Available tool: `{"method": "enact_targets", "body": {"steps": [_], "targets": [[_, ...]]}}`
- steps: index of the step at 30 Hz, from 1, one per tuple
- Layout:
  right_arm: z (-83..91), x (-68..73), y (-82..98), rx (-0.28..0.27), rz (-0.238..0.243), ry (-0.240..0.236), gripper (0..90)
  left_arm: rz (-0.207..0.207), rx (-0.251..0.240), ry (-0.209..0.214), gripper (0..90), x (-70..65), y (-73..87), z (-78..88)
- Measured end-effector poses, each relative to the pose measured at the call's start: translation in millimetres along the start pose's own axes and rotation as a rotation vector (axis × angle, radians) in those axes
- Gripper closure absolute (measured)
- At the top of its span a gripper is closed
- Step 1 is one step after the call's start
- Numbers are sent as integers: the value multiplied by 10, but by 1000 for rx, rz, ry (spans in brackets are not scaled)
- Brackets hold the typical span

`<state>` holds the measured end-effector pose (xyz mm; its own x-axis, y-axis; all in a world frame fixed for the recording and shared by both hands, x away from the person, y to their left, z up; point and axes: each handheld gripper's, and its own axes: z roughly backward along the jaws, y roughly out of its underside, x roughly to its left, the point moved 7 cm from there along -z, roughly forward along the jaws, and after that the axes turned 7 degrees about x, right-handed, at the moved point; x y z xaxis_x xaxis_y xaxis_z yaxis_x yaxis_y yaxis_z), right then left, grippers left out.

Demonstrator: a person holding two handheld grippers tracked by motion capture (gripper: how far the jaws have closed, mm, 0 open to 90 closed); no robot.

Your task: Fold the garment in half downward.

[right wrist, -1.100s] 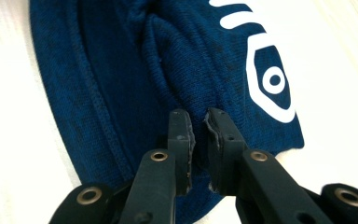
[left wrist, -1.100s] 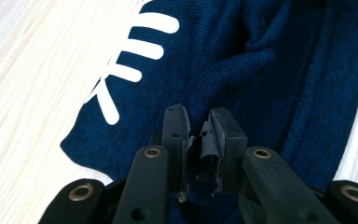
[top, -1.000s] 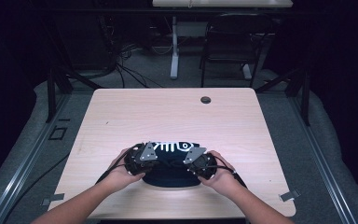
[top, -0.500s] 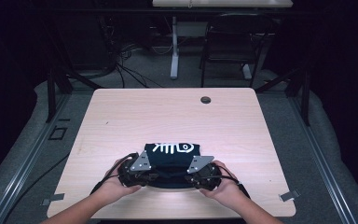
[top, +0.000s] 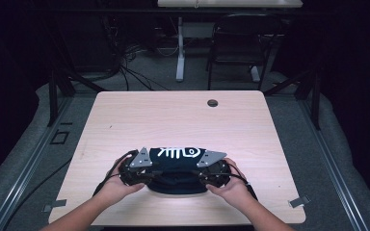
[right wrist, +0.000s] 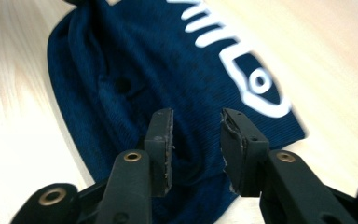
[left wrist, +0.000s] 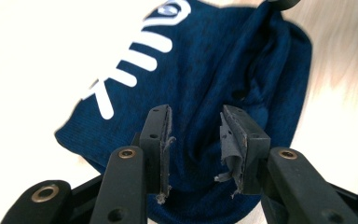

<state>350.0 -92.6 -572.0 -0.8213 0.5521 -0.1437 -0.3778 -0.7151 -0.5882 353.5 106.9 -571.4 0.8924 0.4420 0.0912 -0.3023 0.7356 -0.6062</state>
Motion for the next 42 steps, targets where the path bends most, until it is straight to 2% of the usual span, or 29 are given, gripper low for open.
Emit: {"method": "enact_targets", "body": {"steps": [1,3,4,6,7,10,12,13,16,21,22,24,26,30,42], "targets": [[-28,6,24,19,12,-6,640,7,3,11,631,-22,22,-25],[-64,58,64,19,6,-50,670,-12,23,24,640,-57,82,-55],[-77,91,89,22,12,-68,683,-9,24,33,654,-83,109,-68],[-105,155,150,40,29,-67,715,-16,40,48,676,-124,177,-97],[-109,178,183,54,47,-73,732,-16,48,48,678,-141,214,-122],[-175,220,257,69,54,-78,752,-11,68,37,682,-157,303,-202],[-200,204,260,68,47,-76,753,12,59,40,679,-136,303,-221],[-210,191,254,68,45,-81,753,11,59,34,679,-116,297,-228],[-250,120,228,60,38,-46,749,9,68,-4,672,-41,277,-267],[-337,-53,169,50,3,-2,730,54,74,-74,665,155,246,-369],[-362,-90,150,40,-19,8,718,67,71,-77,665,185,245,-381],[-392,-141,125,33,-23,18,699,98,61,-80,665,256,241,-402],[-419,-190,98,27,-36,24,689,109,60,-84,665,285,242,-409],[-438,-257,63,24,-58,22,683,114,58,-88,666,294,241,-403],[-378,-204,40,-5,-70,-7,632,130,37,-78,633,265,217,-334]]}}
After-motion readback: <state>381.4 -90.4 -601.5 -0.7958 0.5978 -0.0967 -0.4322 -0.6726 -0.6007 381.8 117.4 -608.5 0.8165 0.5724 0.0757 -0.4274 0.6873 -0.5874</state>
